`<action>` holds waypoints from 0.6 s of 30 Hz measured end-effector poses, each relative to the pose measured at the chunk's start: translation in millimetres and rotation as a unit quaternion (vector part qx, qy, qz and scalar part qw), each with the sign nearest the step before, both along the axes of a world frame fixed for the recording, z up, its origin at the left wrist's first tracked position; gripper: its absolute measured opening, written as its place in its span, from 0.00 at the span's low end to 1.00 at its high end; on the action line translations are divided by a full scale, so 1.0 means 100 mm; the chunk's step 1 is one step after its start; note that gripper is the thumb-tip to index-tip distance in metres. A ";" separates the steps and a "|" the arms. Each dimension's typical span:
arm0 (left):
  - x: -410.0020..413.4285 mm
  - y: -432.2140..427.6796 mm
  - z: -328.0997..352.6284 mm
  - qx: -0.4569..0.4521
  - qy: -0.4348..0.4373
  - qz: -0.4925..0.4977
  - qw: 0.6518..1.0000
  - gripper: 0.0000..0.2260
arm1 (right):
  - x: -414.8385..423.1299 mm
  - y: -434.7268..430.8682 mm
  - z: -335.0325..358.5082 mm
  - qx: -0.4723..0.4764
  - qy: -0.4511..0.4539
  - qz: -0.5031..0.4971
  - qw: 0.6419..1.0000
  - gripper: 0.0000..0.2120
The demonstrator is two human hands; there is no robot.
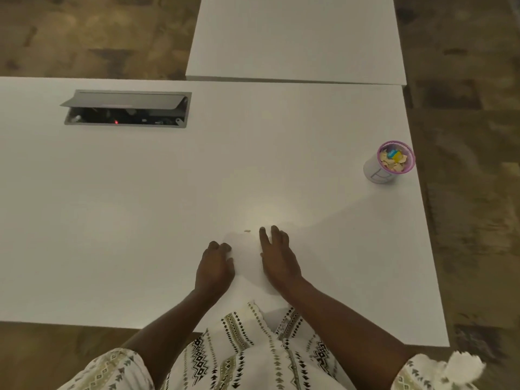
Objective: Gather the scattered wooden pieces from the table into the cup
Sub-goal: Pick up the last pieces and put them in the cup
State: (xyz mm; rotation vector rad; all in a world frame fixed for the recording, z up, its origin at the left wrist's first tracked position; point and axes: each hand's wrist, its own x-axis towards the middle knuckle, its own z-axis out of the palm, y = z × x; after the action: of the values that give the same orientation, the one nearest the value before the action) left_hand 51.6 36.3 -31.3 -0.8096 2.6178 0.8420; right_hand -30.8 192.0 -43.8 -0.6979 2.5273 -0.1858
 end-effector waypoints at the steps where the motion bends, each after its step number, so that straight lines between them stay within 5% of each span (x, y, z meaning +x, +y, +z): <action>1: 0.01 -0.03 0.00 0.001 0.002 -0.003 1.000 0.11 | -0.03 -0.05 0.01 -0.012 0.009 0.014 1.000 0.34; 6: 0.09 -0.15 -0.01 0.006 0.010 -0.015 1.000 0.12 | -0.19 -0.25 0.02 -0.067 0.002 0.092 0.994 0.31; 13: 0.12 -0.27 -0.06 0.006 0.006 -0.040 0.999 0.12 | -0.28 -0.30 -0.03 -0.052 0.135 0.242 0.959 0.13; 18: 0.12 -0.33 -0.09 0.000 0.002 -0.059 0.998 0.12 | -0.25 -0.26 -0.04 -0.057 0.150 0.256 0.953 0.12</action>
State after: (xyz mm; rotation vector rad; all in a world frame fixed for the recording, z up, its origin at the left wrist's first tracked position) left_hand 63.9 3.5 -40.1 -0.6456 2.6394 0.8102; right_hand -55.4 166.5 -47.5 -1.4951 2.5197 -0.0434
